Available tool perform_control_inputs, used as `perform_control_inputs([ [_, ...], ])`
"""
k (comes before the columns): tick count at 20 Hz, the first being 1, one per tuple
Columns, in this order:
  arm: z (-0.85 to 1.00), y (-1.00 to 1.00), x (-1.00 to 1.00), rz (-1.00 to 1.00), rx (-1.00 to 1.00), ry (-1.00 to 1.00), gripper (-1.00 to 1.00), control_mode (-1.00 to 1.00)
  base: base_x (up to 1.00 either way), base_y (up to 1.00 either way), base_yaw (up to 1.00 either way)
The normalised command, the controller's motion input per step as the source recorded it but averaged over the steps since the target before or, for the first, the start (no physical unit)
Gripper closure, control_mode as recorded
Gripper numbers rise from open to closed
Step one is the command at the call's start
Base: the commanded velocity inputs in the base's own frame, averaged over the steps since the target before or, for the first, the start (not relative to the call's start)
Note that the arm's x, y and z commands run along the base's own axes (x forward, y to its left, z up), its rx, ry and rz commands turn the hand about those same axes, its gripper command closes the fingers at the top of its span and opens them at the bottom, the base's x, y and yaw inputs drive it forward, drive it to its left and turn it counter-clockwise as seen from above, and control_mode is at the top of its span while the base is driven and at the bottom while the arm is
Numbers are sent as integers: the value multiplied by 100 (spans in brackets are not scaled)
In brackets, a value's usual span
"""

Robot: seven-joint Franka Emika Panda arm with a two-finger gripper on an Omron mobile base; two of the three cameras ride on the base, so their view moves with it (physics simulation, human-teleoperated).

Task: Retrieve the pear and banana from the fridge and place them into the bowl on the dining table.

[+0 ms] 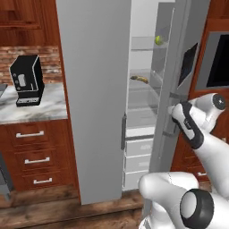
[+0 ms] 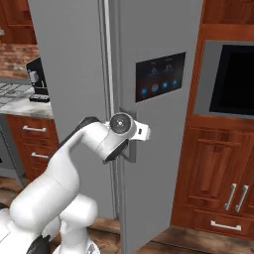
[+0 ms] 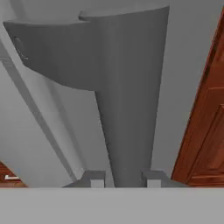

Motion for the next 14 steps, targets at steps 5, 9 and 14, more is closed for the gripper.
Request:
perform_control_inputs([
  [5,38,-22,-96,0,0,7,-100,-100,0,0,0],
  [9,58,-1,-100,0,0,0,-100,-100,0,0,0],
  [14,61,12,-86,2,-4,0,-100,-100,0,0,0],
])
